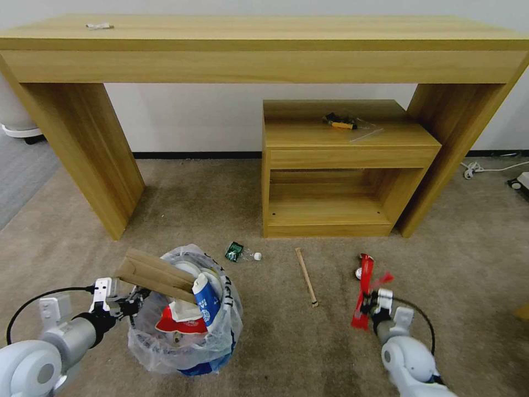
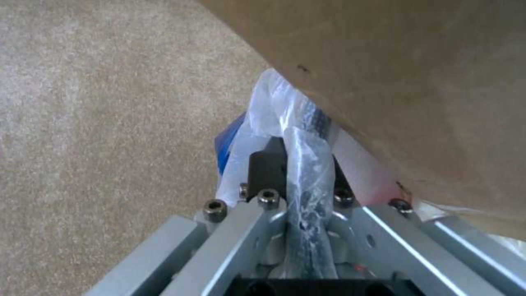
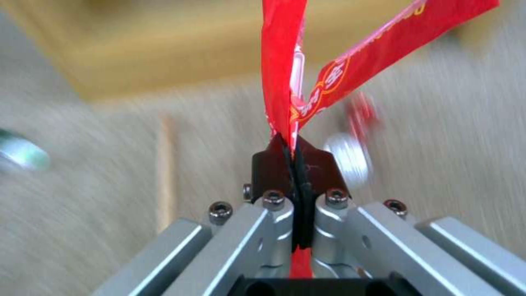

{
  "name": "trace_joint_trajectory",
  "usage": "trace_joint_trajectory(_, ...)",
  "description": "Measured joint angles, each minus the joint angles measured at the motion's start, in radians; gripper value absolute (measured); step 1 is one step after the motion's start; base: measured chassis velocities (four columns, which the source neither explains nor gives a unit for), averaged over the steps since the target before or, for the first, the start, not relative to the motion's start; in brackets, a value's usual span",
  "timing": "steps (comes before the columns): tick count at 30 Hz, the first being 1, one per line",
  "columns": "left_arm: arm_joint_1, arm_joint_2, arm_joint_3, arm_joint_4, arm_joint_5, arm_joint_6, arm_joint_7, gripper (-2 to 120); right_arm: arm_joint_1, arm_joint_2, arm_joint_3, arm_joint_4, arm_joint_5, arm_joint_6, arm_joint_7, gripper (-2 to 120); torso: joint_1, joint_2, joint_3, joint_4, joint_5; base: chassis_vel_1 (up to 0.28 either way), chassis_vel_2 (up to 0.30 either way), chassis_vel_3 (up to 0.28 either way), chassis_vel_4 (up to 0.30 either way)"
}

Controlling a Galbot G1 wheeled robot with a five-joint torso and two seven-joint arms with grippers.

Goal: Pick up the trash bin and place the garbage on the floor into it.

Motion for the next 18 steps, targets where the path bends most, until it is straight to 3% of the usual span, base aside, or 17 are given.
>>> trace_joint_trajectory(6, -0.010, 0.029, 0.023, 0.019, -0.005, 0.000, -0.029, 0, 0.091, -0.117, -0.088, 0.109, 0.035, 0.011, -0.093, 0, 0.000, 0.000, 0.000, 0.0011, -0.0003, 0.000, 0.000, 0.000, 0.000)
trace_joint_trajectory(12, -0.087, 0.138, 0.115, 0.057, -0.065, 0.000, -0.080, 0, 0.257, -0.236, -0.215, 0.181, 0.057, -0.009, -0.278, 0, 0.000, 0.000, 0.000, 0.0000, 0.0001, 0.000, 0.000, 0.000, 0.000)
trace_joint_trajectory(14, -0.095, 0.150, 0.128, 0.060, -0.074, 0.000, -0.085, 0, 0.276, -0.242, -0.232, 0.189, 0.062, -0.013, -0.289, 0, 0.000, 0.000, 0.000, 0.0002, 0.0001, 0.000, 0.000, 0.000, 0.000)
trace_joint_trajectory(16, -0.141, 0.196, 0.196, 0.068, -0.139, 0.000, -0.128, 0, 0.354, -0.253, -0.338, 0.214, 0.090, -0.035, -0.316, 0, 0.000, 0.000, 0.000, 0.0006, -0.0001, 0.000, 0.000, 0.000, 0.000)
trace_joint_trajectory(18, -0.157, 0.206, 0.220, 0.069, -0.160, 0.000, -0.143, 0, 0.376, -0.253, -0.371, 0.220, 0.097, -0.040, -0.317, 0, 0.000, 0.000, 0.000, 0.0005, 0.0003, 0.000, 0.000, 0.000, 0.000)
